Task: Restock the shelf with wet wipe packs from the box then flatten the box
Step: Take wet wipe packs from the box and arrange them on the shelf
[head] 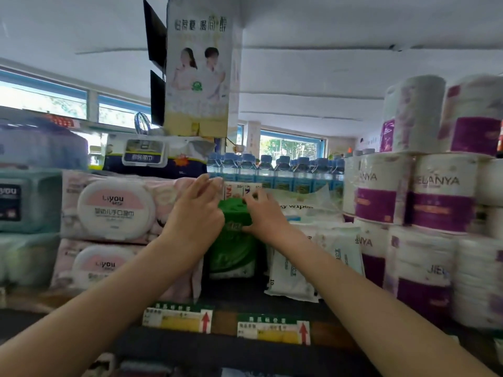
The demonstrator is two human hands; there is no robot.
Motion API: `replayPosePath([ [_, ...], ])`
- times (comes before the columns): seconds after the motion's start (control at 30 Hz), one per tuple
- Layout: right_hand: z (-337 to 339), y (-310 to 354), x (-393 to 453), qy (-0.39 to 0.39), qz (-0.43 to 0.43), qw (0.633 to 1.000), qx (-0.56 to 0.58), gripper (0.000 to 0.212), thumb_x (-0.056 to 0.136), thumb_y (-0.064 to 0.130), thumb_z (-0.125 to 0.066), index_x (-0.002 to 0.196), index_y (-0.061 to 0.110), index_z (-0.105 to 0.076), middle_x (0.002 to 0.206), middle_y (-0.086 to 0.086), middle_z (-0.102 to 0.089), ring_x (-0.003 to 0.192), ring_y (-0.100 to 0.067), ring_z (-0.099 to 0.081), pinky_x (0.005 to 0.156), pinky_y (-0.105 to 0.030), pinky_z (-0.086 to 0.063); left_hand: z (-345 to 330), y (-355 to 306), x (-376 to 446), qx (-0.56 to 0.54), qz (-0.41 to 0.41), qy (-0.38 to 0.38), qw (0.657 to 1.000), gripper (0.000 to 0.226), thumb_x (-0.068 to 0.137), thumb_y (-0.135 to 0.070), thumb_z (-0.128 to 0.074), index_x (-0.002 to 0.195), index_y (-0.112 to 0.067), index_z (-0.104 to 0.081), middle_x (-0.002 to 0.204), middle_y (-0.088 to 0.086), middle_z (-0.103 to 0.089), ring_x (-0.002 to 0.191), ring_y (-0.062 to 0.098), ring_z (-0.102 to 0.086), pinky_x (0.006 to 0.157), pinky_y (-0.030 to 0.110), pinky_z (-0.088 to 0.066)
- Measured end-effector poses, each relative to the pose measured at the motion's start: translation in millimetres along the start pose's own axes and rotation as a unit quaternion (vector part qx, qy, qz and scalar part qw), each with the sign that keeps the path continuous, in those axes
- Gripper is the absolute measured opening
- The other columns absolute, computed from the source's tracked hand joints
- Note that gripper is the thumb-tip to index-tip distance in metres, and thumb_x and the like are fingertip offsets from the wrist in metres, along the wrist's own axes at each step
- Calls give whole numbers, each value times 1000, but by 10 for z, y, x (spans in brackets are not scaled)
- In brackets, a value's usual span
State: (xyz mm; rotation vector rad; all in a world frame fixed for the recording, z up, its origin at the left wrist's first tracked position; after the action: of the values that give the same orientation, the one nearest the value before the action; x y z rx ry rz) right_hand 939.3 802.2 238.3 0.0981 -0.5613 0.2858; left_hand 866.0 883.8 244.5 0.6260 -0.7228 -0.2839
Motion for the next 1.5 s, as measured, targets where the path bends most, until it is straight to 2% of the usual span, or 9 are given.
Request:
replayPosePath([
  [0.2,168,-122,-101,0,1,999,-35,48,87,44,-56,126,19,-46,127,-1,-54,120,-22,-48,110,-51,-25,68,-311,-21,-49,-46,-24,997,36,95,-20,-41,127,-9,-50,150,14,-30,146,30,-2,113,47,17],
  [0.3,486,-333,-221,-23,1,1000,-22,42,87,40,-56,122,18,-50,125,0,-56,116,-19,-51,106,-42,-34,40,-585,6,-119,-80,-40,989,39,94,-19,-43,132,-8,-45,147,11,-36,143,26,-17,118,44,1],
  [0.5,489,-850,-661,157,-52,986,-35,60,79,42,-67,129,16,-46,134,-3,-49,120,-20,-48,102,-33,-39,-13,-869,229,-343,-67,-11,937,55,89,-22,-51,138,-7,-30,143,8,-36,131,23,-36,106,33,-37],
  [0.6,312,-919,-791,162,-59,981,-86,79,73,49,-70,137,18,-36,140,-2,-44,128,-21,-41,110,-38,-29,-138,-893,362,-528,-1,75,846,60,84,-24,-62,135,-8,-34,133,9,-45,118,24,-50,97,34,-47],
  [0.73,137,-934,-872,142,-48,982,-114,95,70,54,-69,145,24,-19,153,1,-24,142,-19,-18,118,-50,0,-261,-1018,407,-762,62,171,622,27,86,-5,-56,113,-7,-56,106,7,-64,94,17,-60,71,22,-49],
  [0.9,96,-866,-876,138,-28,988,-71,85,73,41,-72,142,25,-25,151,2,-28,140,-18,-22,117,-44,-3,-288,-1051,432,-809,85,153,561,43,80,4,-57,121,-8,-53,119,14,-62,111,26,-58,100,42,-46],
  [1.37,126,-734,-699,111,55,990,-62,72,75,38,-70,136,27,-32,144,4,-30,137,-17,-28,118,-44,3,-284,-926,494,-780,95,98,610,66,81,1,-60,137,-11,-29,116,5,-54,100,20,-58,87,36,-53],
  [1.43,239,-785,-696,118,22,992,-35,76,77,48,-66,140,29,-27,149,1,-28,139,-20,-25,118,-47,-3,-312,-953,483,-790,97,115,595,76,82,2,-58,144,-11,-17,125,11,-52,106,21,-56,90,34,-51],
  [1.5,439,-935,-707,109,-34,993,-19,73,83,48,-59,143,27,-23,152,1,-26,140,-23,-24,118,-47,-9,-330,-975,479,-755,81,128,638,92,83,0,-57,148,-20,6,136,14,-43,112,24,-54,92,34,-49],
])
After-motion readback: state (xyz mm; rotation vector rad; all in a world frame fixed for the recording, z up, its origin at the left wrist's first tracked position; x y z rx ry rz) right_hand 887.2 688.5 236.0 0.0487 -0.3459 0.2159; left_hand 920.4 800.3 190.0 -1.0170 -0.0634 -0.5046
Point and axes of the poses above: each hand's wrist, its own x-axis towards the middle knuckle, its own z-axis out of the back of the hand, y = z × x, the point moved 9 cm from there along x, towards the middle knuckle
